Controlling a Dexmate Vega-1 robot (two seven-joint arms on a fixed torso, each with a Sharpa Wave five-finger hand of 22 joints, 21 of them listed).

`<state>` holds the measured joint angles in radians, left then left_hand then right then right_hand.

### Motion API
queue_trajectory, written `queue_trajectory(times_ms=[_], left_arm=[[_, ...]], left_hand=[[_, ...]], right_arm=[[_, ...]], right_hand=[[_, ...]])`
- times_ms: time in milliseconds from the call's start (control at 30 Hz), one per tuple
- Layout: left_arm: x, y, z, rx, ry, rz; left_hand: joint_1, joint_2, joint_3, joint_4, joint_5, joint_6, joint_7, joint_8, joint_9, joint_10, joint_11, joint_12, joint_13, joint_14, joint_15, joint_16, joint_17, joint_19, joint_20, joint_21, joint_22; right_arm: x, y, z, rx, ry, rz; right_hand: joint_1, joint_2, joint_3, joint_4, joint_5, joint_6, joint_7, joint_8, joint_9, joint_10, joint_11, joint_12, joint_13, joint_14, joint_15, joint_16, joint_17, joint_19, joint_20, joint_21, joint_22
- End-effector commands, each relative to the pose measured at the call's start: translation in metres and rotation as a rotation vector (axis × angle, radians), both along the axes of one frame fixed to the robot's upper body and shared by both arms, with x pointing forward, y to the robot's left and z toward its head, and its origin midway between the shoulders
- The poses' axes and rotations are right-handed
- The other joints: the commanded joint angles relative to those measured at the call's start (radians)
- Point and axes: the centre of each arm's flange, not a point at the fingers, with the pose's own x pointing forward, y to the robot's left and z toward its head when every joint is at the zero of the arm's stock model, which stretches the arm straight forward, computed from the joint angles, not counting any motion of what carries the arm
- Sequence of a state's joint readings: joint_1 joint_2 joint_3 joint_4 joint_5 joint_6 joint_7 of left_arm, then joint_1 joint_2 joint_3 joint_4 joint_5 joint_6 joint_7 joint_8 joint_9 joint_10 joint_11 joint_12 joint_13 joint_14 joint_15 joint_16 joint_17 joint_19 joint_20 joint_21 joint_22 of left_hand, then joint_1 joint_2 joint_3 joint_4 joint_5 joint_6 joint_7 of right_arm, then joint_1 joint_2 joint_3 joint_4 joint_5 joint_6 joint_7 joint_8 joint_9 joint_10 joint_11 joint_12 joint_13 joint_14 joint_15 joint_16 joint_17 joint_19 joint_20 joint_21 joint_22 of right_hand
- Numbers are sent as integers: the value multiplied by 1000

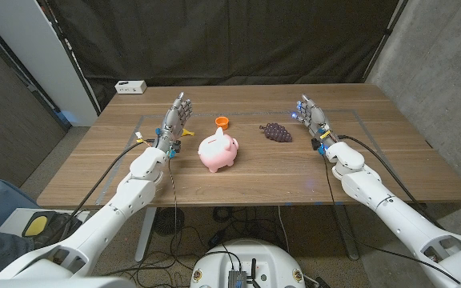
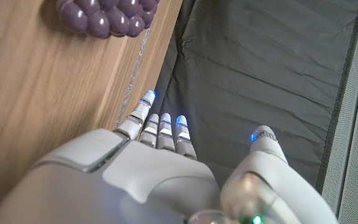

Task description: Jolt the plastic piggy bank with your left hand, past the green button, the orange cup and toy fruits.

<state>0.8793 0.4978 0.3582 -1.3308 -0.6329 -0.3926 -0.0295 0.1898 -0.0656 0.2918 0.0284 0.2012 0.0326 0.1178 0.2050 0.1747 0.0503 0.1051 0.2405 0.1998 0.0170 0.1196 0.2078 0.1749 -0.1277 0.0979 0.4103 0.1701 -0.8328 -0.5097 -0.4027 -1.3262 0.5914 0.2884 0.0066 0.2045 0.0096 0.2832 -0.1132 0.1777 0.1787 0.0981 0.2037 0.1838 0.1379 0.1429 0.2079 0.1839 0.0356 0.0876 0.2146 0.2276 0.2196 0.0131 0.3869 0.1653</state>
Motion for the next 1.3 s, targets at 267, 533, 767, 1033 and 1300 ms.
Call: queue_trajectory(times_ms=[267,533,767,1033,1300], left_arm=[[-17,-1,-2,44,-47,6],[-29,0,-6,56,-86,37],[-42,-6,-3,107,-167,82],[-55,-15,-6,134,-226,128],[-70,-9,-11,196,-233,133]], left_hand=[[43,6,11,-34,-9,38,2,2,4,52,3,15,3,64,5,10,4,91,75,1,6],[59,5,13,-51,-13,71,6,5,5,93,14,25,4,106,11,15,5,141,43,4,7],[78,12,21,-67,-16,102,5,9,5,128,6,32,4,145,-1,19,5,182,30,5,8],[112,22,35,-95,-21,151,12,13,6,183,2,43,6,199,-9,24,5,239,28,7,9],[118,19,36,-104,-22,174,13,16,6,198,2,45,6,220,-9,25,5,260,29,8,9]], right_arm=[[-13,-2,-6,19,-4,-12],[-14,0,-3,21,-14,-4],[-12,2,7,18,-41,14],[-6,-1,13,32,-59,60],[-18,2,17,15,-84,54]], right_hand=[[6,10,1,-3,6,12,1,5,5,8,4,4,6,2,8,1,0,1,8,-10,5],[8,12,1,-4,6,13,0,4,6,8,4,4,6,2,9,0,-1,0,8,-14,5],[10,15,2,-6,6,8,6,0,6,3,3,0,6,-6,7,-3,-2,-4,5,-21,5],[12,17,2,-7,5,10,7,0,6,3,5,0,7,-9,7,-4,-3,-4,6,-26,5],[13,18,1,-8,5,9,6,-2,6,1,6,-2,7,-10,7,-5,-4,-6,7,-31,5]])
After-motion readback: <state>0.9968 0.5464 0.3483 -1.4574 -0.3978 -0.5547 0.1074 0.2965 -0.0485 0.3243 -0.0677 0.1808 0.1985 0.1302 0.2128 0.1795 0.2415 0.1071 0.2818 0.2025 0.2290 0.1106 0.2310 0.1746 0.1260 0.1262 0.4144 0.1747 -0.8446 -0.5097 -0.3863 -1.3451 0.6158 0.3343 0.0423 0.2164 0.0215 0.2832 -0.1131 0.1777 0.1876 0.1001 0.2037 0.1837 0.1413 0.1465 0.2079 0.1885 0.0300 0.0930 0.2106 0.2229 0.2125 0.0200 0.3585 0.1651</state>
